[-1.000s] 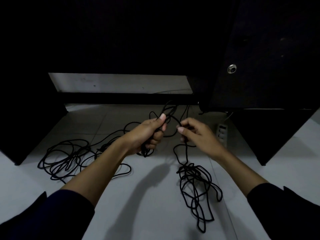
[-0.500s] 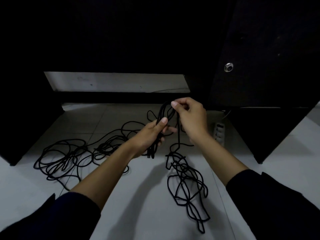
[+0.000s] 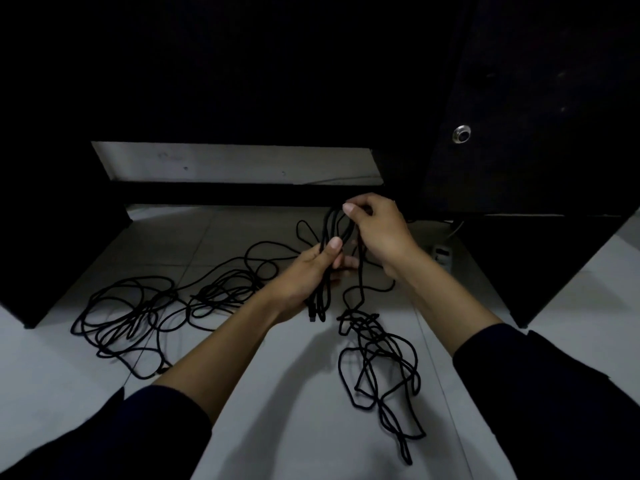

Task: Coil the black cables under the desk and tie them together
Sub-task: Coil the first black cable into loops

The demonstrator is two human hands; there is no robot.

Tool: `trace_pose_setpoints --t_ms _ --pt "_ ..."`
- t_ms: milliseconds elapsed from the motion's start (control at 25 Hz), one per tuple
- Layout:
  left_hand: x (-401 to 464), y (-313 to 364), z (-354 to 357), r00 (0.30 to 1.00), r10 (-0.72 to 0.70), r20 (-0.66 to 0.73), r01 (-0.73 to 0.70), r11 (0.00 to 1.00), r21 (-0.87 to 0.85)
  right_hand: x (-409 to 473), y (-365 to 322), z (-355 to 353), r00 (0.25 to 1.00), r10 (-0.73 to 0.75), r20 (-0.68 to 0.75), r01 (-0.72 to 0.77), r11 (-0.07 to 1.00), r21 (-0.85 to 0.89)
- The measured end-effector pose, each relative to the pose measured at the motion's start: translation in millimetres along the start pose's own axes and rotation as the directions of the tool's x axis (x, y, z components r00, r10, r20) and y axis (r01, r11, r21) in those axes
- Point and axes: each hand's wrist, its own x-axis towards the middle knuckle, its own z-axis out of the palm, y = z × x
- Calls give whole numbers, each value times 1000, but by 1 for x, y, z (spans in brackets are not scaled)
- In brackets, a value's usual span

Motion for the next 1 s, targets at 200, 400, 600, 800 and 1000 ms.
trace_pose_setpoints --t_ms 200,400,600,800,1000 --pt "0 -1 3 1000 -4 1 4 997 -75 0 1 1 991 88 100 -114 950 290" --pt "1 5 14 1000 -16 -4 15 990 -140 0 -4 -2 997 71 -7 -62 912 404" --pt "0 8 11 1000 -15 22 16 998 -62 -1 -5 -6 999 34 -31 -20 930 367" --pt "2 10 11 998 55 -7 -55 982 -182 -15 1 -3 989 51 136 -105 898 426" --pt "5 18 7 995 76 -70 -92 961 -259 -52 34 -1 816 170 553 -372 886 277"
